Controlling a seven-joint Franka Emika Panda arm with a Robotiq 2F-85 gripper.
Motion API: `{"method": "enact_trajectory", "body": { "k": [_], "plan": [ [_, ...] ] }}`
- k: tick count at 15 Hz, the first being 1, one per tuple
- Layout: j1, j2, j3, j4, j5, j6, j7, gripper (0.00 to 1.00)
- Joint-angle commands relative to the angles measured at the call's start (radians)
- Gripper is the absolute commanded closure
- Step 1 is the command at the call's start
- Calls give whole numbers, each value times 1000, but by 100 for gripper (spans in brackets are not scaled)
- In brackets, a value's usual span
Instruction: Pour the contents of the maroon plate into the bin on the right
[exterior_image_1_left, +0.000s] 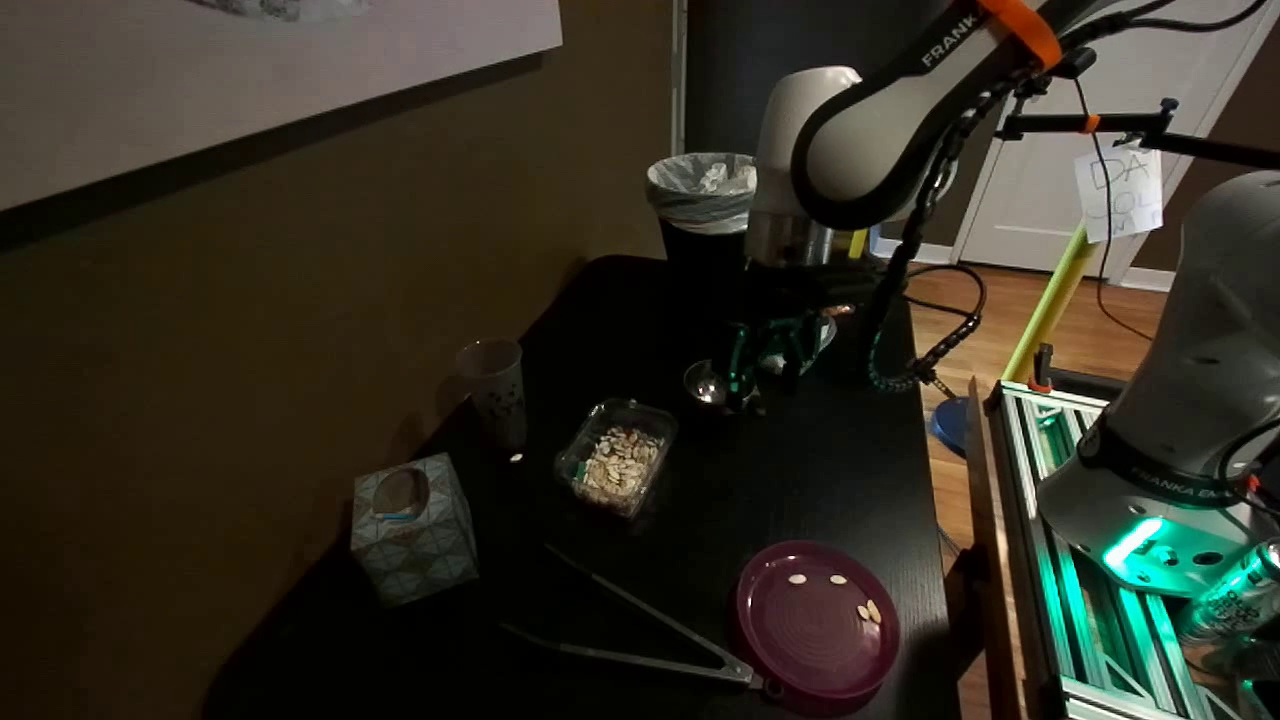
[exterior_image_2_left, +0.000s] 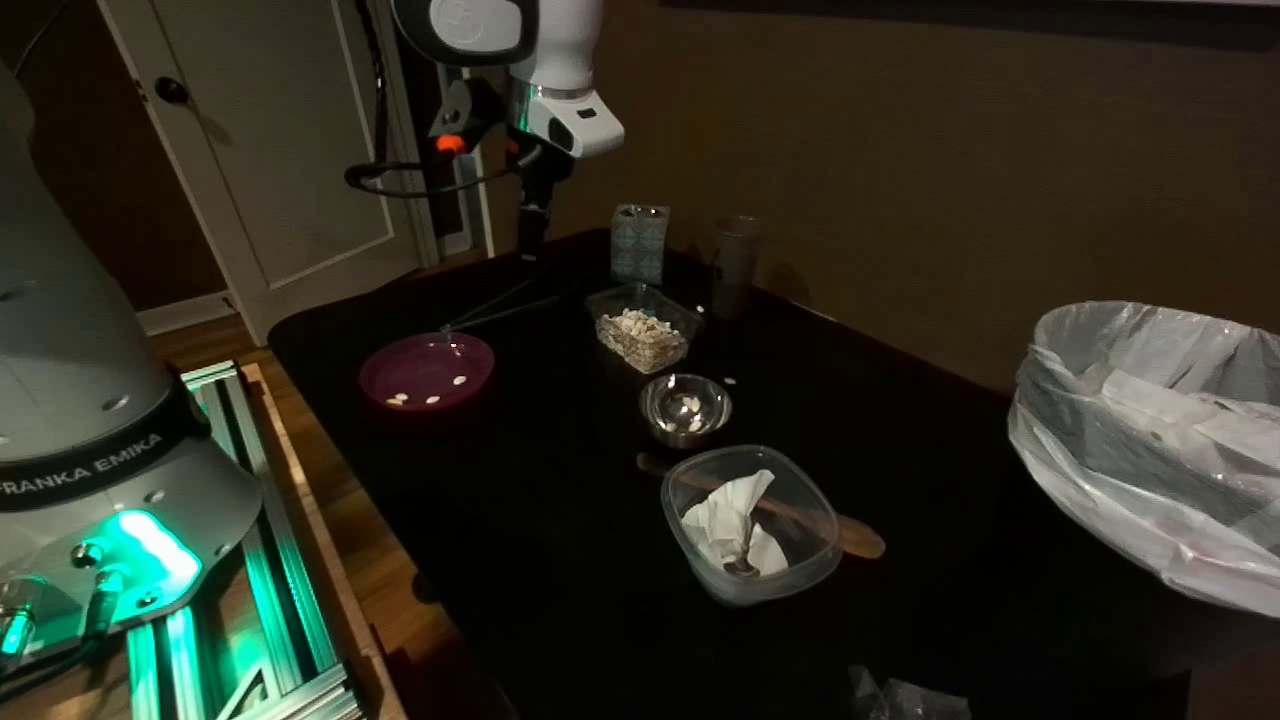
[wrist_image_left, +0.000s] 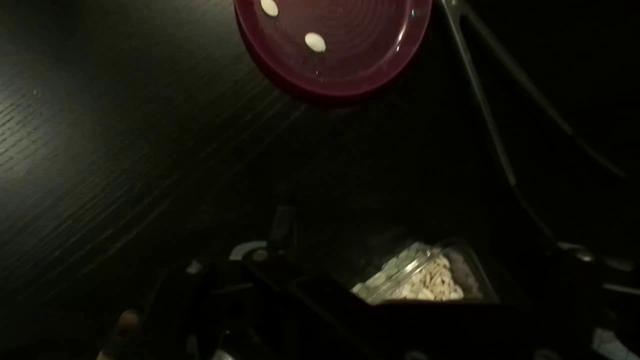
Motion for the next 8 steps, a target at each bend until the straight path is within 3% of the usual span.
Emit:
{"method": "enact_trajectory", "body": {
  "k": [1,2,8],
  "plan": [
    [52,-72,-49,-75,128,-64,-267,0],
    [41,-16,-21,-39,67,-13,-138,0],
    [64,-25,-34,-56,76,-66,-301,0]
  ]
}}
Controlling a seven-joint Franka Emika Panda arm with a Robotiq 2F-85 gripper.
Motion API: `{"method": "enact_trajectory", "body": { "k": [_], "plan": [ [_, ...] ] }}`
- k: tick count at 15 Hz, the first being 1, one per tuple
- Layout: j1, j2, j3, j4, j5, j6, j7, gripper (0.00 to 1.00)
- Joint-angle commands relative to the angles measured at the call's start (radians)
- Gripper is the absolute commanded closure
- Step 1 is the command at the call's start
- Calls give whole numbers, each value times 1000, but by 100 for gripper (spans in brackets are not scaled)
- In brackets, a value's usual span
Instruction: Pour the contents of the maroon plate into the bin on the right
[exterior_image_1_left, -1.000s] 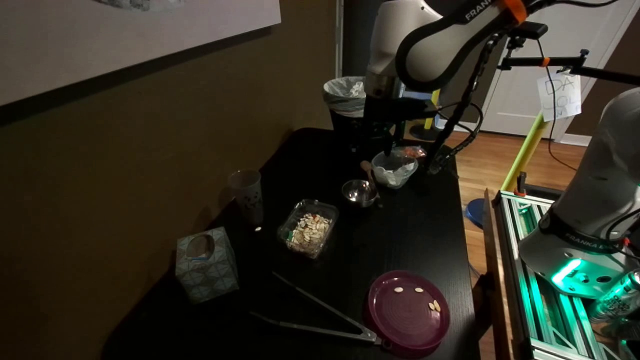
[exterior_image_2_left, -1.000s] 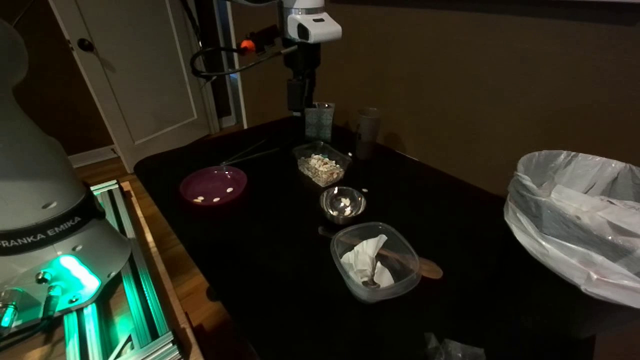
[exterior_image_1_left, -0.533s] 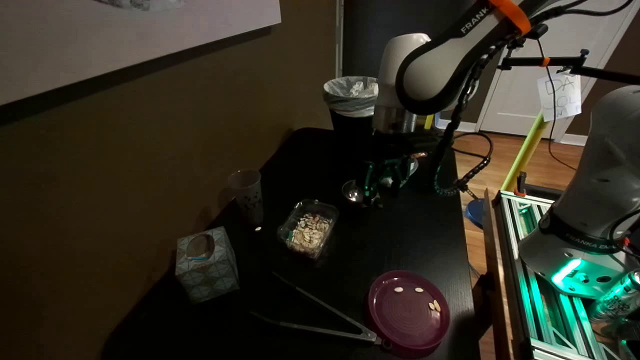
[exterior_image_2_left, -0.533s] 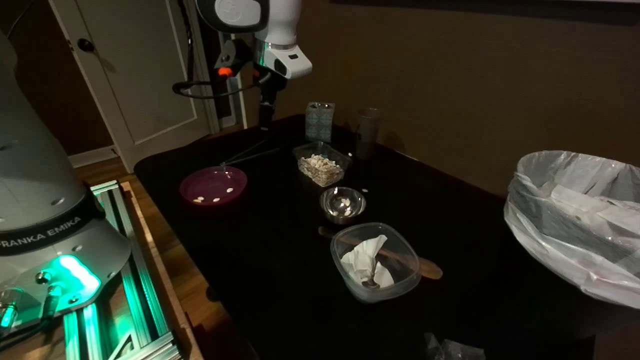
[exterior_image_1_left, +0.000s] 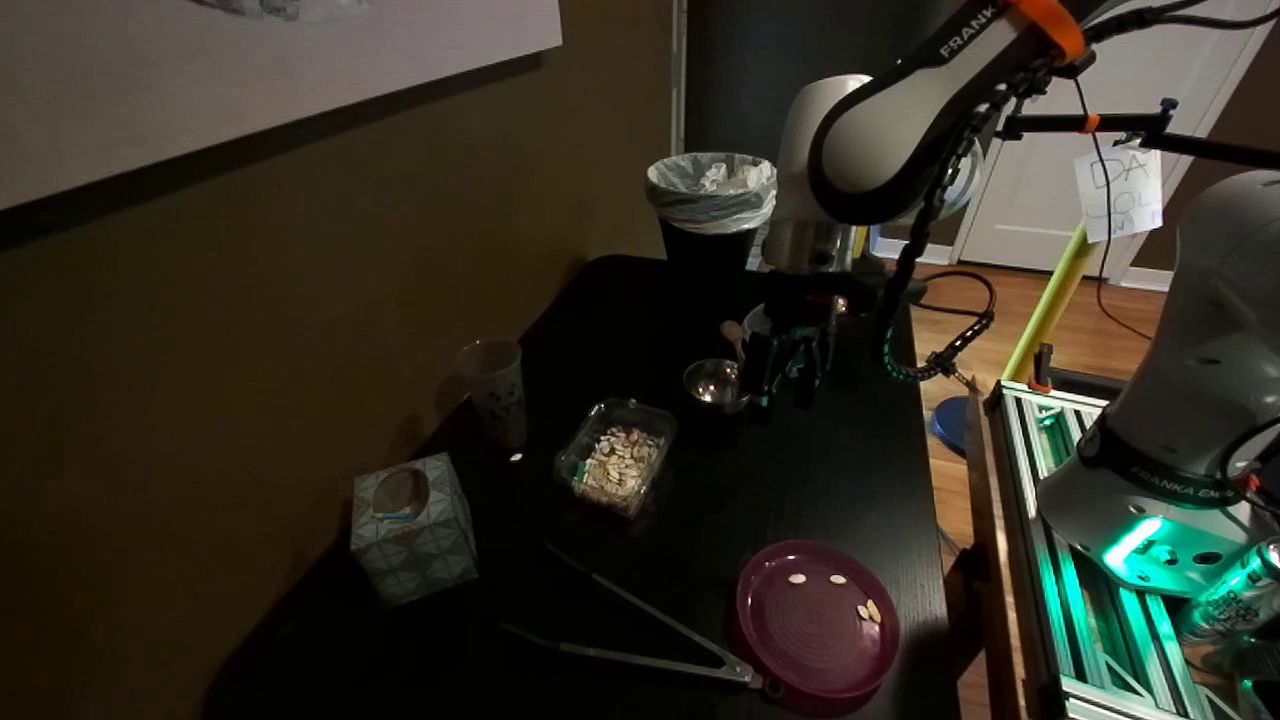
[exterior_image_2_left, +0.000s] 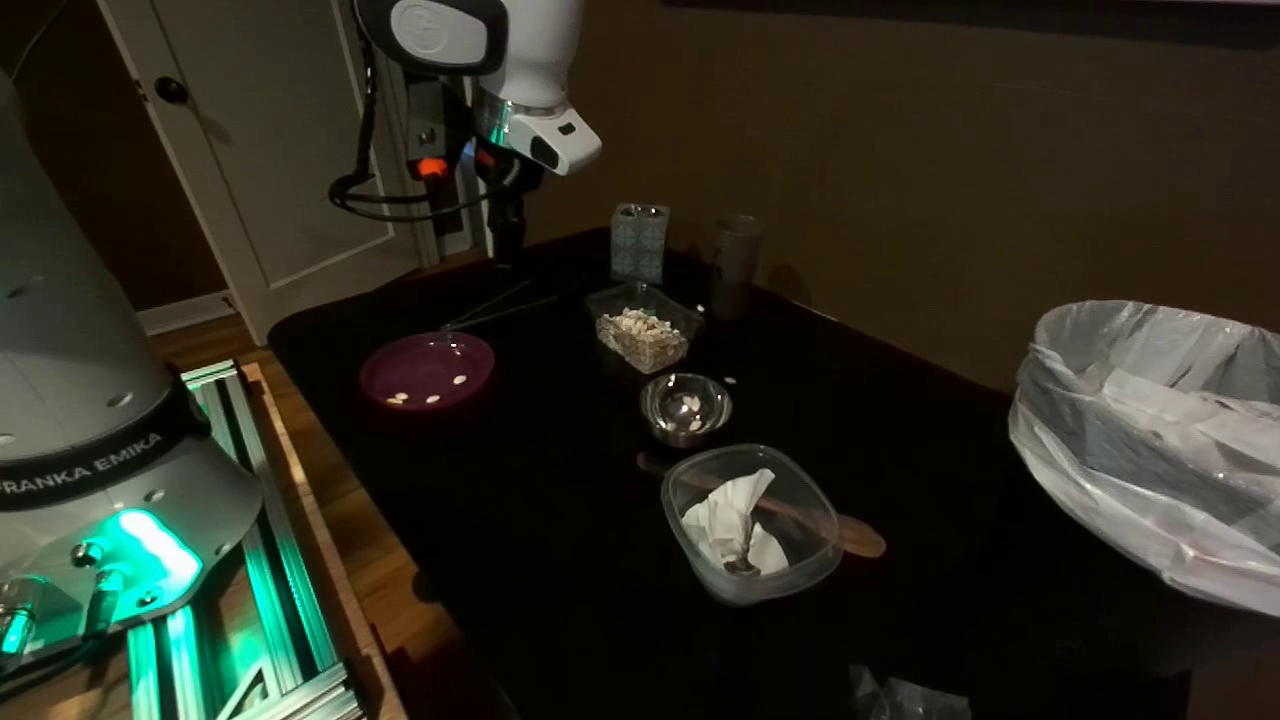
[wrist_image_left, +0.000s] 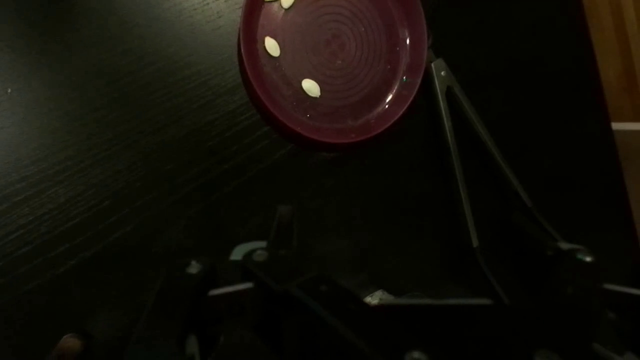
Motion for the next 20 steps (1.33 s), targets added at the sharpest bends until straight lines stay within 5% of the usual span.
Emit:
{"method": "enact_trajectory", "body": {
  "k": [1,6,11,12,16,20],
  "plan": [
    [50,41,-1,-11,8,-19,-134,0],
    [138,188,49,-53,127,51,-429,0],
    [122,268,102,-54,56,40,-652,0],
    [118,239,106,-53,75,22,-567,0],
    [111,263,110,-50,67,22,-637,0],
    [89,323,106,-49,65,205,-774,0]
  ]
}}
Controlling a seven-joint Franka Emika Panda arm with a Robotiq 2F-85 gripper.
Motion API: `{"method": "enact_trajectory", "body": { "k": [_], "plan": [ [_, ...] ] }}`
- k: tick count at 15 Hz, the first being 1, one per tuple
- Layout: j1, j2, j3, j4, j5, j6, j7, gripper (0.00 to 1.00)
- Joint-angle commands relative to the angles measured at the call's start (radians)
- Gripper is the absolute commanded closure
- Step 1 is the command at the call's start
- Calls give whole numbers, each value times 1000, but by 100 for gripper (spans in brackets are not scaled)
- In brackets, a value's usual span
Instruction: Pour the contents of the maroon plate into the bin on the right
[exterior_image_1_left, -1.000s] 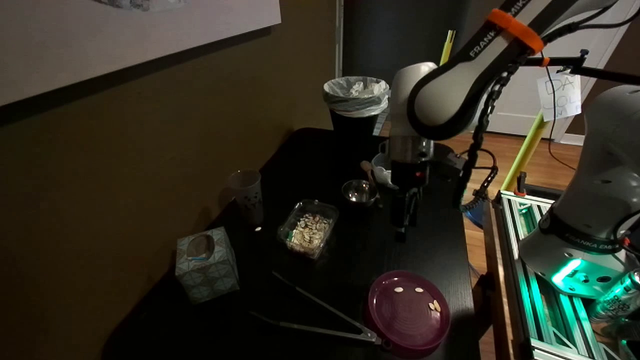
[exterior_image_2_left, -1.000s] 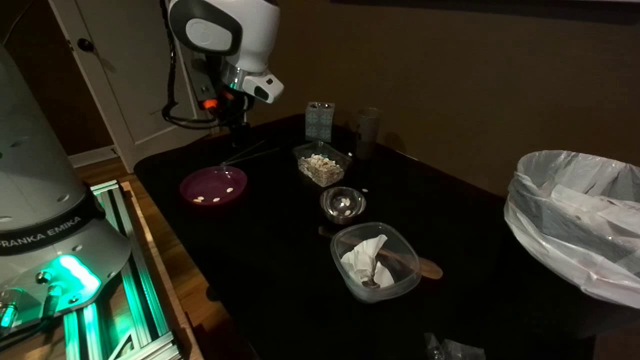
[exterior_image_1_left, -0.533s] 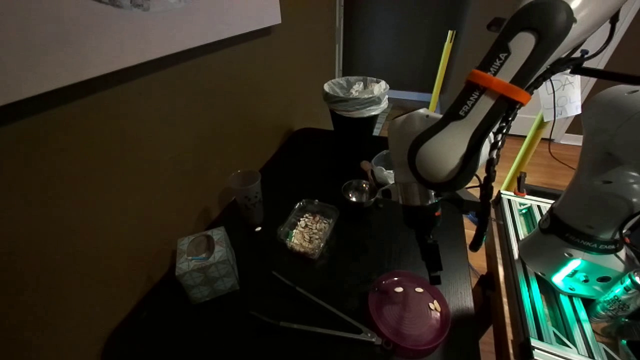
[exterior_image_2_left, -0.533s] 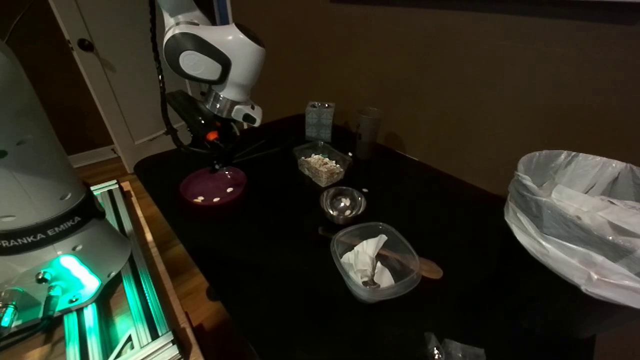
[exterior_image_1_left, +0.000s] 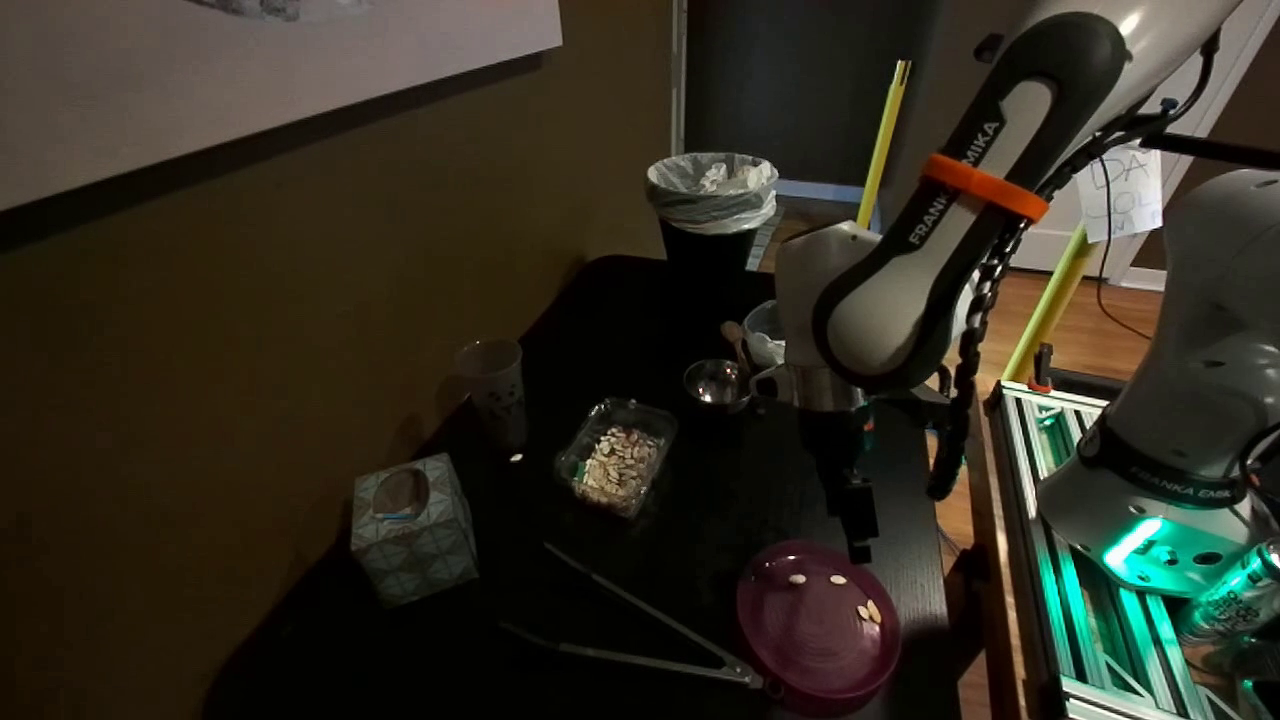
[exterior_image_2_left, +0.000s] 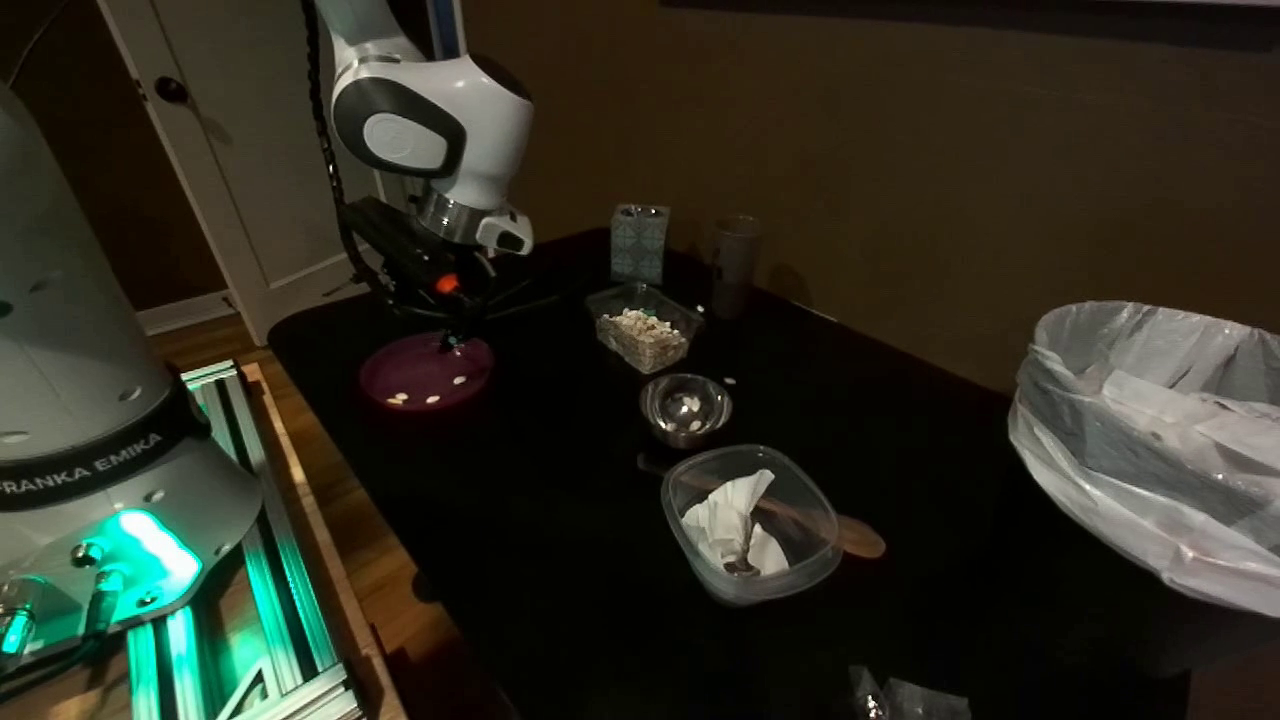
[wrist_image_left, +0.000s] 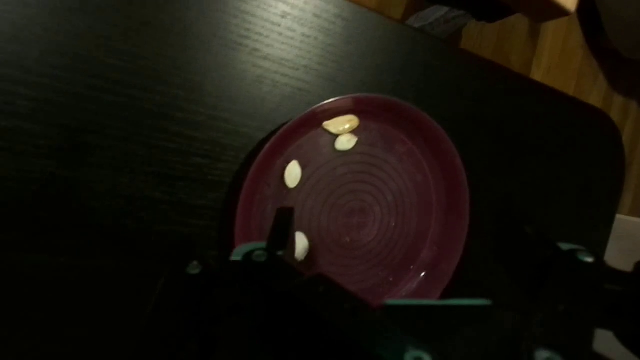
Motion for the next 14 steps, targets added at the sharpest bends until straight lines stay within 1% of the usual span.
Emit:
{"method": "enact_trajectory", "body": {
  "k": [1,2,3,5,6,8,9,10,11,12,13,14],
  "plan": [
    [-42,66,16,1,-1,140,-148,0],
    [-58,80,22,0,29,159,-198,0],
    [-71,97,27,0,33,189,-233,0],
    [-107,147,51,14,98,239,-308,0],
    [-102,175,54,29,189,260,-378,0],
    [-120,222,88,54,295,295,-454,10],
    [-120,244,102,64,332,318,-482,16],
    [-125,264,114,77,364,334,-512,21],
    [-125,285,121,87,386,352,-529,28],
    [-130,301,131,98,407,360,-549,32],
    [-130,319,137,109,421,370,-561,33],
    [-130,335,142,118,431,380,-570,39]
  ]
}}
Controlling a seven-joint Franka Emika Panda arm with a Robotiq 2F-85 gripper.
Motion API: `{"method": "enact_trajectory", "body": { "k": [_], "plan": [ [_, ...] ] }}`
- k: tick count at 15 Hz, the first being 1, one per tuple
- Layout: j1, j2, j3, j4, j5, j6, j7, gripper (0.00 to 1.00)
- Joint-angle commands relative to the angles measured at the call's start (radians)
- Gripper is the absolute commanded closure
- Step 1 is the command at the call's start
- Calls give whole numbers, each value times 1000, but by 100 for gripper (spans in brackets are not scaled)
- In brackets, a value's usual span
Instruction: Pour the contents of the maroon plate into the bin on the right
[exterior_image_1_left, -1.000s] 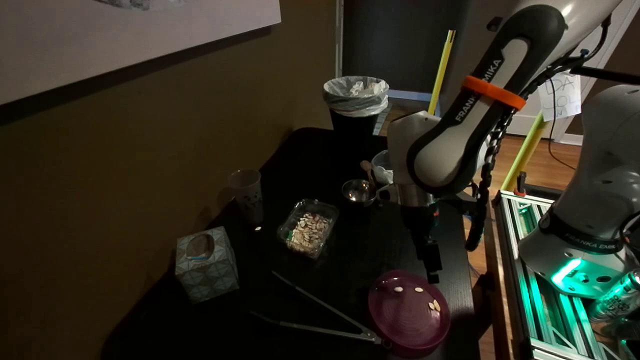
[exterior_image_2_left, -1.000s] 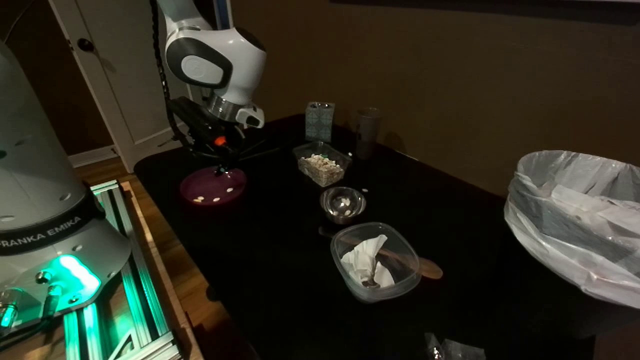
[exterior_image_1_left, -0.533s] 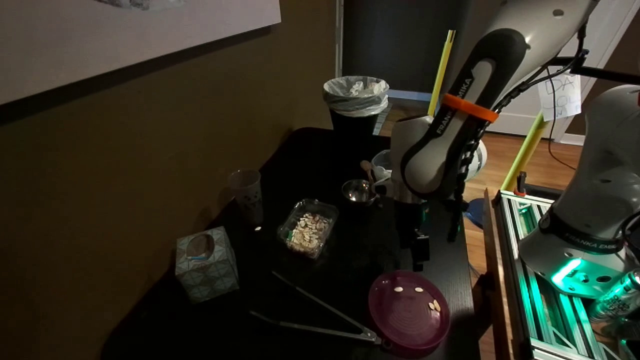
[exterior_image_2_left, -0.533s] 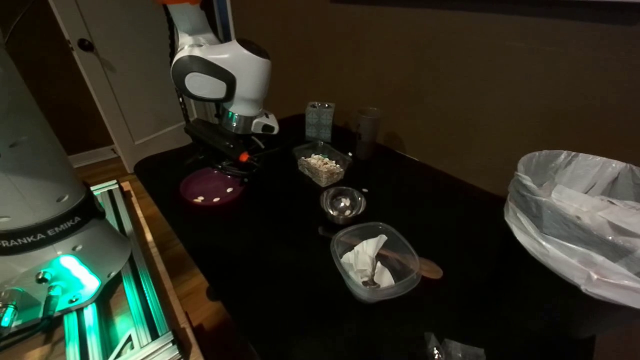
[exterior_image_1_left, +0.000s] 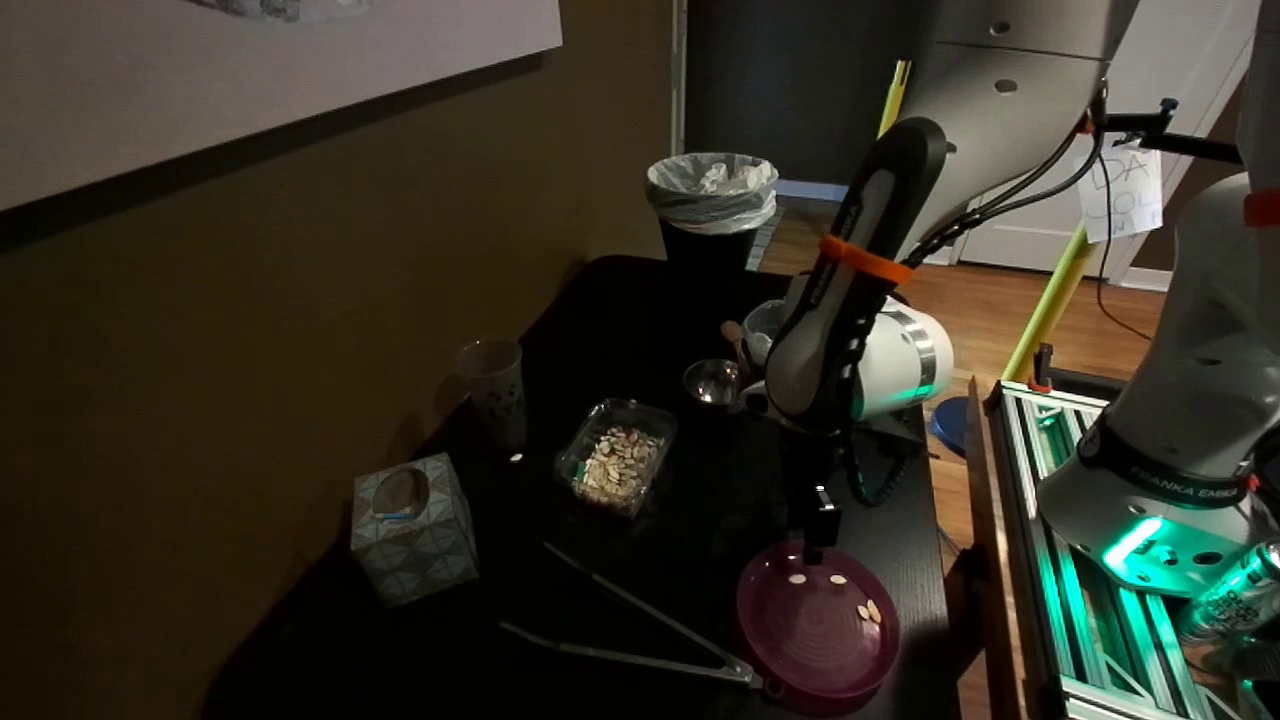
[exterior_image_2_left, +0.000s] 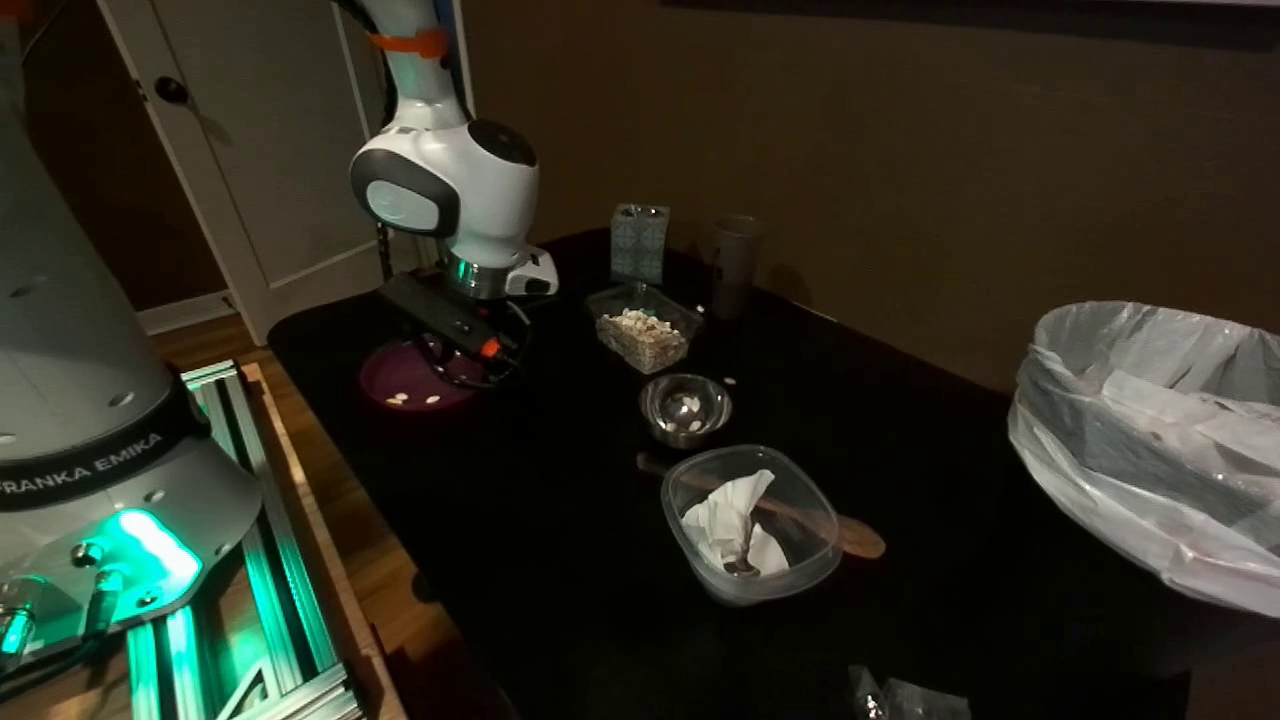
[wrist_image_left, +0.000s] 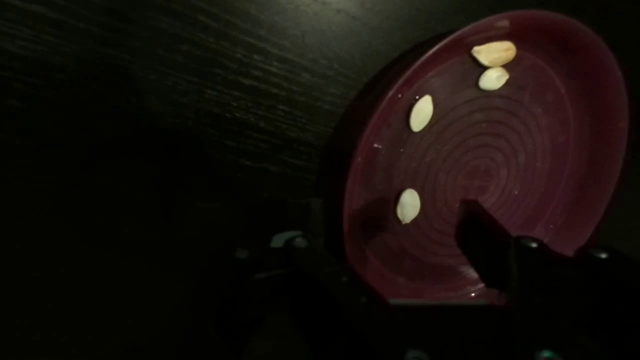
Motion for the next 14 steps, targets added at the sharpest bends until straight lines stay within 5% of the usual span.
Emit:
{"method": "enact_trajectory", "body": {
  "k": [1,5,7,11,14],
  "plan": [
    [-19,87,34,51,74,56,-72,45],
    [-22,130,41,77,89,87,-89,50],
    [-25,144,43,85,91,95,-91,75],
    [-36,158,44,91,88,114,-93,99],
    [-45,154,51,91,88,116,-97,100]
  ]
}}
